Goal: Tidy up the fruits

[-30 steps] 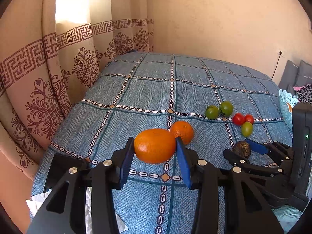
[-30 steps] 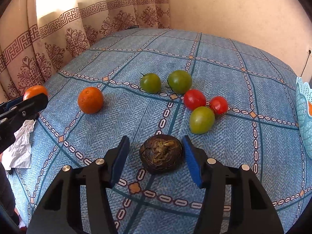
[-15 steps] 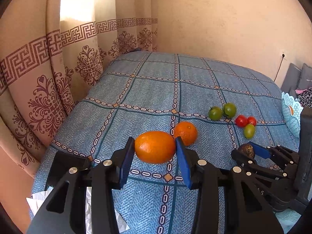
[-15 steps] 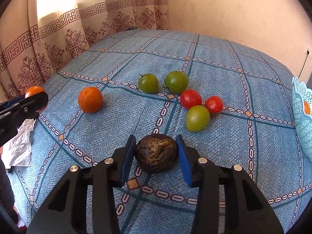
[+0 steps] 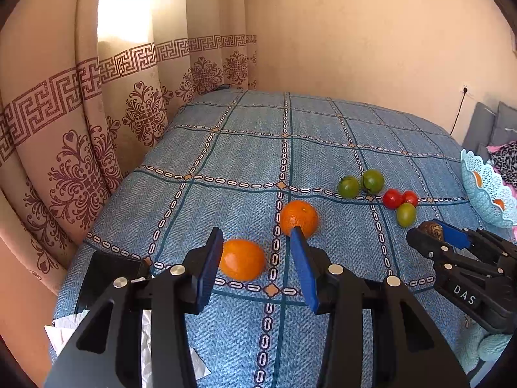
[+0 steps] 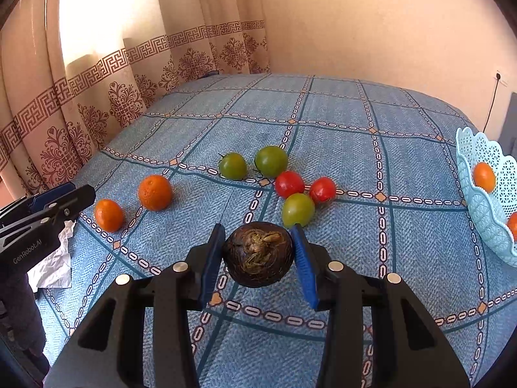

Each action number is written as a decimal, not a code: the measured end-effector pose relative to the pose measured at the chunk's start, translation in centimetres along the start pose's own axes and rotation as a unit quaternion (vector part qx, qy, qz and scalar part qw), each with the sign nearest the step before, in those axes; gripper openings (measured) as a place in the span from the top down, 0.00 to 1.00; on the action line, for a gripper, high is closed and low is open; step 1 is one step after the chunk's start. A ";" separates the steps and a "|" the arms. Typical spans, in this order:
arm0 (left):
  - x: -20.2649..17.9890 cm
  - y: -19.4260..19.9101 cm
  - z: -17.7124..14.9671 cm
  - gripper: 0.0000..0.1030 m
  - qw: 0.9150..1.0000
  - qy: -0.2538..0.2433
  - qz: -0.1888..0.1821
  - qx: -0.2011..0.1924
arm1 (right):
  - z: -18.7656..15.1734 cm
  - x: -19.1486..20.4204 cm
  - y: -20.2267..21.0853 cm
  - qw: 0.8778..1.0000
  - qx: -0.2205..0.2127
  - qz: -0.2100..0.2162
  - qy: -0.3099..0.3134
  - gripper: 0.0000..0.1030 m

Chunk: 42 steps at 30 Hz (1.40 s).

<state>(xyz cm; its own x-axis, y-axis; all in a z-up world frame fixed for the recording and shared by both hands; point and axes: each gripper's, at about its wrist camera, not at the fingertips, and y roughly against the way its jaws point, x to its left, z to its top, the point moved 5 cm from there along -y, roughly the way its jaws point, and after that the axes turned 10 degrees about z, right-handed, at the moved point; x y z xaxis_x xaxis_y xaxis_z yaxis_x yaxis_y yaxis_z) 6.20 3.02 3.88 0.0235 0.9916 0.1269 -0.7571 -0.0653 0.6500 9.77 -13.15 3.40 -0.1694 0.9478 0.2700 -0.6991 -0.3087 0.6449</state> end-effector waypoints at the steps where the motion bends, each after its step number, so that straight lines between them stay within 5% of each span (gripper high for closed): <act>1: 0.1 -0.2 -0.3 0.43 1.000 0.002 -0.001 0.005 | -0.1 -0.1 0.0 1.000 0.001 -0.001 -0.001 0.58; 3: 0.2 -0.5 -1.0 0.35 1.000 0.004 -0.006 0.016 | -0.3 -0.3 -0.1 1.000 0.003 -0.001 -0.004 0.58; 14: 0.3 -4.5 -1.9 0.36 0.998 0.009 0.002 0.065 | -0.6 -1.1 0.1 1.000 0.002 0.005 -0.020 0.58; 18: 0.5 -6.4 -2.1 0.51 0.996 0.010 0.017 0.087 | -0.7 -1.6 0.5 1.000 -0.001 0.004 -0.026 0.58; 21: 0.3 -6.4 -2.0 0.59 0.997 0.006 0.015 0.082 | -0.8 -2.0 0.7 1.000 -0.004 0.003 -0.031 0.58; 31: -1.4 -4.1 -0.7 0.59 0.998 -0.004 -0.002 0.059 | -0.3 -3.5 2.2 0.999 -0.027 0.000 -0.047 0.58; 42: -7.3 0.5 3.0 0.59 0.998 -0.043 -0.046 0.000 | 0.7 -7.8 5.7 0.994 -0.067 -0.034 -0.076 0.58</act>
<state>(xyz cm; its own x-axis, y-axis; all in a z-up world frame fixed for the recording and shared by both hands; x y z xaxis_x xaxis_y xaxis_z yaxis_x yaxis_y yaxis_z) 7.59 -4.55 5.52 0.1487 0.9802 0.1310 -0.7496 0.0254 0.6614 7.58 -22.40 5.51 -0.0187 0.9400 0.3406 -0.7935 -0.2212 0.5669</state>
